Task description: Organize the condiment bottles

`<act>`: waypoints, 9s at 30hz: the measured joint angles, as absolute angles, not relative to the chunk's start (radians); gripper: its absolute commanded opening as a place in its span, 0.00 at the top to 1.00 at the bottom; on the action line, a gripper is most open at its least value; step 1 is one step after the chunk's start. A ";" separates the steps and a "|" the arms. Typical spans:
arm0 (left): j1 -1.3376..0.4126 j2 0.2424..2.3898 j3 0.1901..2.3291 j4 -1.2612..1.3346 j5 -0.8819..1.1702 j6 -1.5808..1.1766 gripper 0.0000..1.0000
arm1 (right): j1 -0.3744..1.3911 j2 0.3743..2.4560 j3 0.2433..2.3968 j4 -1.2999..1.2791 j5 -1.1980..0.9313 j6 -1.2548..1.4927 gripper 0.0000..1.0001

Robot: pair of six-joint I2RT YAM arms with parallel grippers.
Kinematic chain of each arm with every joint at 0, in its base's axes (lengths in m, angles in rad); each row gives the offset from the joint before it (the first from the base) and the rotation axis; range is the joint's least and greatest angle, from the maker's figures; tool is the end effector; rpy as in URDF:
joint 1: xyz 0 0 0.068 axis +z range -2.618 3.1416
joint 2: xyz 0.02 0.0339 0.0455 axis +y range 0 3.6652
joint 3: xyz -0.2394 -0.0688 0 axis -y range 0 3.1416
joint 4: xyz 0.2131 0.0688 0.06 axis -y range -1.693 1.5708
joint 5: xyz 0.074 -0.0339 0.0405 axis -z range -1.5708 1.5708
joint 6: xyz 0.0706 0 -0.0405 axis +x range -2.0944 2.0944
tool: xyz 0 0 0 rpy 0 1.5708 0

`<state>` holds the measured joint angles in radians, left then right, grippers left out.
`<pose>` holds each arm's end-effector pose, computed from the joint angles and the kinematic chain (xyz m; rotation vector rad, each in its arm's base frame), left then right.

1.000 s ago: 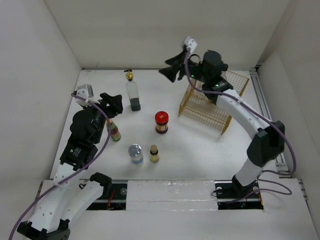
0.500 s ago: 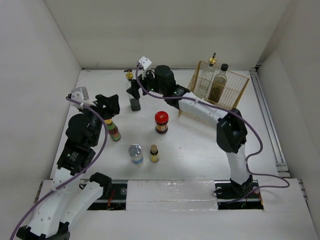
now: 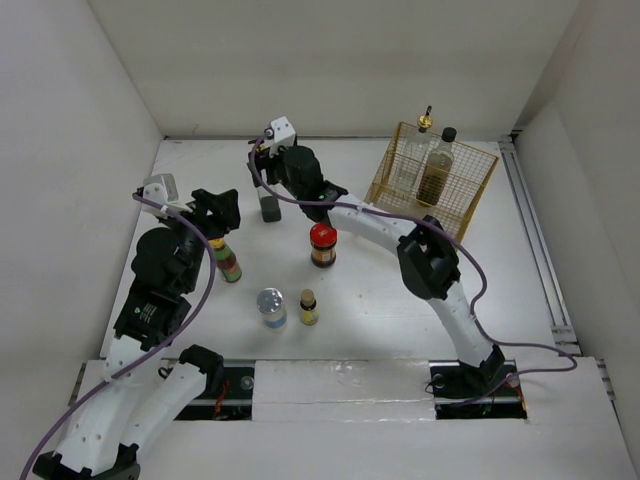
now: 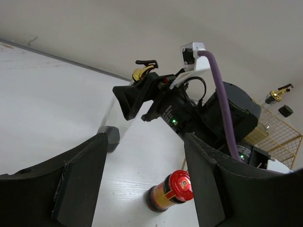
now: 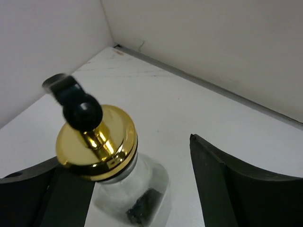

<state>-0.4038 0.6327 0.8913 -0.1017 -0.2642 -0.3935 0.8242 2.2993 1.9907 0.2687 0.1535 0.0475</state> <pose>0.1525 -0.0451 0.3898 -0.2134 1.4201 -0.4710 0.3776 0.3922 0.2788 -0.5069 1.5577 0.5488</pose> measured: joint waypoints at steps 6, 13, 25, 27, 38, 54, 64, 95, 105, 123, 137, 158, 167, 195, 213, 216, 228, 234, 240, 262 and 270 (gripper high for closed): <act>-0.404 0.633 0.891 -0.102 -0.259 -0.393 0.39 | 0.849 2.384 2.091 0.322 0.273 0.070 0.35; -0.404 0.643 0.891 -0.102 -0.252 -0.393 0.39 | 0.881 2.390 2.088 0.382 0.356 0.059 0.64; -0.404 0.653 0.891 -0.101 -0.239 -0.393 0.39 | 0.889 2.257 1.925 0.379 0.382 0.007 0.85; -0.404 0.652 0.891 -0.102 -0.239 -0.393 0.39 | 0.883 2.208 1.905 0.352 0.374 -0.005 0.86; -0.404 0.642 0.891 -0.101 -0.231 -0.393 0.39 | 0.792 1.709 1.800 0.319 0.308 -0.025 0.86; -0.404 0.639 0.891 -0.102 -0.216 -0.394 0.40 | 0.444 1.249 1.637 0.048 0.466 -0.064 0.86; -0.404 0.641 0.891 -0.101 -0.212 -0.394 0.40 | 0.243 1.305 1.574 0.009 0.506 -0.064 0.88; -0.404 0.665 0.891 -0.101 -0.213 -0.394 0.40 | 0.076 1.528 1.559 0.209 0.473 -0.062 0.89; -0.404 0.680 0.891 -0.101 -0.210 -0.394 0.40 | 0.052 1.528 1.431 0.214 0.427 -0.041 0.89; -0.404 0.693 0.891 -0.101 -0.205 -0.394 0.40 | 0.032 1.566 1.314 0.231 0.365 0.047 0.88; -0.404 0.693 0.891 -0.101 -0.197 -0.394 0.40 | 0.035 1.561 1.221 0.229 0.344 0.071 0.70; -0.404 0.678 0.891 -0.101 -0.191 -0.394 0.40 | 0.076 1.334 1.238 0.132 0.224 0.128 0.73; -0.404 0.678 0.891 -0.102 -0.205 -0.395 0.40 | 0.449 1.336 1.175 0.192 -0.113 0.210 0.40; -0.404 0.670 0.891 -0.102 -0.258 -0.403 0.40 | 0.799 1.732 1.300 -0.240 0.008 0.108 0.21; -0.404 0.665 0.891 -0.102 -0.237 -0.403 0.40 | 0.749 1.470 1.319 -0.259 0.120 0.117 0.46; -0.404 0.664 0.891 -0.102 -0.236 -0.403 0.40 | 0.656 1.388 1.338 -0.205 0.148 0.118 0.46; -0.404 0.664 0.891 -0.102 -0.236 -0.403 0.40 | 0.372 1.422 1.366 -0.139 0.197 0.112 0.48; -0.404 0.664 0.891 -0.102 -0.236 -0.403 0.40 | 0.341 1.460 1.366 -0.157 0.171 0.113 0.48; -0.404 0.664 0.891 -0.102 -0.236 -0.403 0.40 | 0.334 1.473 1.366 -0.156 0.156 0.112 0.48; -0.404 0.664 0.891 -0.102 -0.236 -0.403 0.40 | 0.333 1.612 1.322 -0.156 0.131 0.114 0.43; -0.404 0.665 0.891 -0.102 -0.233 -0.402 0.40 | 0.333 1.645 1.291 -0.156 0.154 0.128 0.26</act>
